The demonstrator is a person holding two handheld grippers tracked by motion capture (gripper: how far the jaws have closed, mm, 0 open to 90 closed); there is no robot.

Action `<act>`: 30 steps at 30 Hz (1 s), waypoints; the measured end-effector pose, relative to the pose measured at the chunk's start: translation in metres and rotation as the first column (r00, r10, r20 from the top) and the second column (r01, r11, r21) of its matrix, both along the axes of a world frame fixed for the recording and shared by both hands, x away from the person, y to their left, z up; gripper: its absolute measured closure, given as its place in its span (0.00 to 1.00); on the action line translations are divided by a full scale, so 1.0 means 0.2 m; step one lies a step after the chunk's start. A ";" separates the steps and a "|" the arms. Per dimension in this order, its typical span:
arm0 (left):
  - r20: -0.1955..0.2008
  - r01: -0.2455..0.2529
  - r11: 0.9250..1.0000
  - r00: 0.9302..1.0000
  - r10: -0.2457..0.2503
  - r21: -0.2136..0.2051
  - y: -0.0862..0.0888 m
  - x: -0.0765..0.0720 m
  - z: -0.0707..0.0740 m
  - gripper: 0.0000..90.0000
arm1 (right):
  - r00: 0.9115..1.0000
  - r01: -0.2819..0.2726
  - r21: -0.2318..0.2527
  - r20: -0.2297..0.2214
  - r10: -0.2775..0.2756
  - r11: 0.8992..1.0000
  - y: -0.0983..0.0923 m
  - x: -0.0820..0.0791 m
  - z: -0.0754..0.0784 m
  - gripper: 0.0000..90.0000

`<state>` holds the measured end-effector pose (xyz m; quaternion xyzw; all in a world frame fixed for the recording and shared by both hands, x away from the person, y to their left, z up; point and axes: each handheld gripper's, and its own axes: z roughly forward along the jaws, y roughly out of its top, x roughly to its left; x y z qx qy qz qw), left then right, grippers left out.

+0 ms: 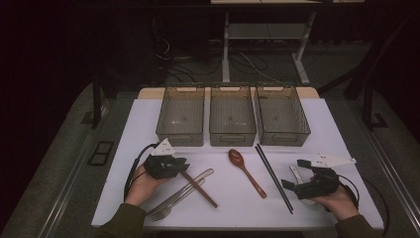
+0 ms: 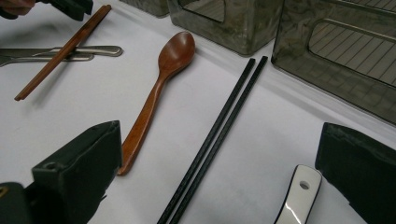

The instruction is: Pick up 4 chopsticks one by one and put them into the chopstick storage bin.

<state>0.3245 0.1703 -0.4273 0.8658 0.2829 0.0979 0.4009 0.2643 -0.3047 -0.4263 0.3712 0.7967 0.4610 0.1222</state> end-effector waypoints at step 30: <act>0.010 -0.186 0.970 0.982 0.187 0.157 0.11 0.21 -0.03 0.98 | 1.000 0.009 0.008 -0.006 -0.009 1.000 0.00 0.00 0.01 0.01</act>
